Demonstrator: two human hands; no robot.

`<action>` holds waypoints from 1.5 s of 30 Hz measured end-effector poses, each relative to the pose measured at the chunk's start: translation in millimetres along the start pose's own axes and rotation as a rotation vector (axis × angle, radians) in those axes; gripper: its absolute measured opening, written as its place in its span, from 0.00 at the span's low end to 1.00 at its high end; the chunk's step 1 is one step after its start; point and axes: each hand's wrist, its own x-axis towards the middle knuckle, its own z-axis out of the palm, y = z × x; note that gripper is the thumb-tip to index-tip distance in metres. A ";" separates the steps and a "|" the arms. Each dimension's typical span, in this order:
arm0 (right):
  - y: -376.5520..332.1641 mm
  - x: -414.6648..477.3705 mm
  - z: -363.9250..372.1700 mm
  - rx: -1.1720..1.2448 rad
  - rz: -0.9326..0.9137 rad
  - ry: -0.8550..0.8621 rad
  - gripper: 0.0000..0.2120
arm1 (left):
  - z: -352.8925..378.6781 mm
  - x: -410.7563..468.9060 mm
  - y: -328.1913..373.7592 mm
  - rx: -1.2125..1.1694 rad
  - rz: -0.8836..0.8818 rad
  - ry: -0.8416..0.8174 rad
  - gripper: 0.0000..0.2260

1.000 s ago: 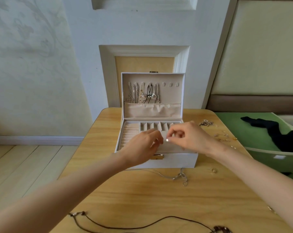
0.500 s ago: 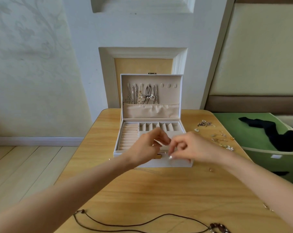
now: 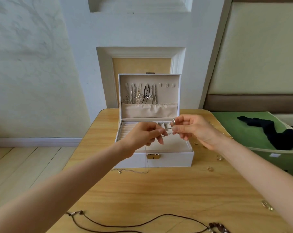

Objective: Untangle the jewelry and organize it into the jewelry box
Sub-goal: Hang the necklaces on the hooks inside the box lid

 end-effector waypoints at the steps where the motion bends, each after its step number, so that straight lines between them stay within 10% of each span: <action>1: 0.8 -0.2 0.3 -0.018 0.000 -0.003 0.16 | -1.4 0.0 0.4 0.011 0.000 0.010 0.09; 19: 24.5 13.6 12.7 -0.547 -0.040 0.107 0.08 | -33.3 16.9 32.5 -0.291 0.163 0.223 0.09; 29: 16.0 19.6 12.8 -0.004 0.085 0.051 0.04 | -12.5 31.9 -15.5 0.680 0.066 0.374 0.10; 36: 14.4 26.0 11.1 0.128 0.095 0.019 0.06 | 5.0 24.6 -13.8 0.327 0.113 0.071 0.11; 45: 18.8 26.4 3.0 0.104 0.142 0.044 0.06 | -7.4 37.2 -23.0 0.300 0.133 0.242 0.06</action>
